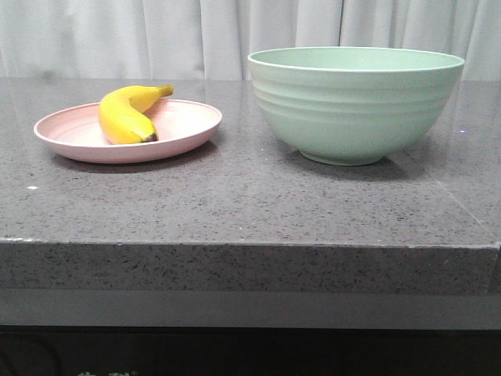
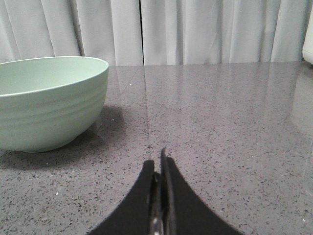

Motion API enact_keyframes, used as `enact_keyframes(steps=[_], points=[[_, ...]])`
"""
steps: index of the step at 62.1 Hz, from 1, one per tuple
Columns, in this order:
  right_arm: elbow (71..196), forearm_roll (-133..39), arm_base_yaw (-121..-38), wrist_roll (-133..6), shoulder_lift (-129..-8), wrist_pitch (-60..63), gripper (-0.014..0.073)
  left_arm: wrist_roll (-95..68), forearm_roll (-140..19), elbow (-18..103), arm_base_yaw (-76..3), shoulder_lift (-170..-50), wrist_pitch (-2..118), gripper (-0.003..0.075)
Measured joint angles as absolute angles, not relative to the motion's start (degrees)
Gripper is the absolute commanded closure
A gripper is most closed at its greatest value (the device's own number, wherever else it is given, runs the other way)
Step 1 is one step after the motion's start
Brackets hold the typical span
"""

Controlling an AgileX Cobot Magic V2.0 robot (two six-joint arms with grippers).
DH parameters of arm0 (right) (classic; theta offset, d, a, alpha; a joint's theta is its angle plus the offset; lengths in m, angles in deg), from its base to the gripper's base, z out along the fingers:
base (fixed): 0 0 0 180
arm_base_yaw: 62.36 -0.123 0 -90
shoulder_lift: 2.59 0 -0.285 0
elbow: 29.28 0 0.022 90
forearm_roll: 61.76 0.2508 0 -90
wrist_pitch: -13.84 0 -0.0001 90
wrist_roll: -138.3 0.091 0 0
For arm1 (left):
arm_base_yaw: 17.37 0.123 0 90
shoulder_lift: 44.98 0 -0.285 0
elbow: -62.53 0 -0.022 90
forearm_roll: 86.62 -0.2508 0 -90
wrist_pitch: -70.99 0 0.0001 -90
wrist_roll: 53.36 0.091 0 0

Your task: Transfer banana from pink plate to green bowl

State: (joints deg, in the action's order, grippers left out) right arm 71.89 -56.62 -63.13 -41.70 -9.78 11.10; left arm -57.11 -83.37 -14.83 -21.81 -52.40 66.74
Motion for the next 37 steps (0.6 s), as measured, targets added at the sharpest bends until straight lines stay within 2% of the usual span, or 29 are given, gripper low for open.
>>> enact_keyframes(steps=[37], points=[[71.89, -56.62, -63.13, -41.70, -9.78, 12.02, 0.0662, -57.11, -83.37, -14.83, -21.81, -52.40, 66.85, 0.0739]])
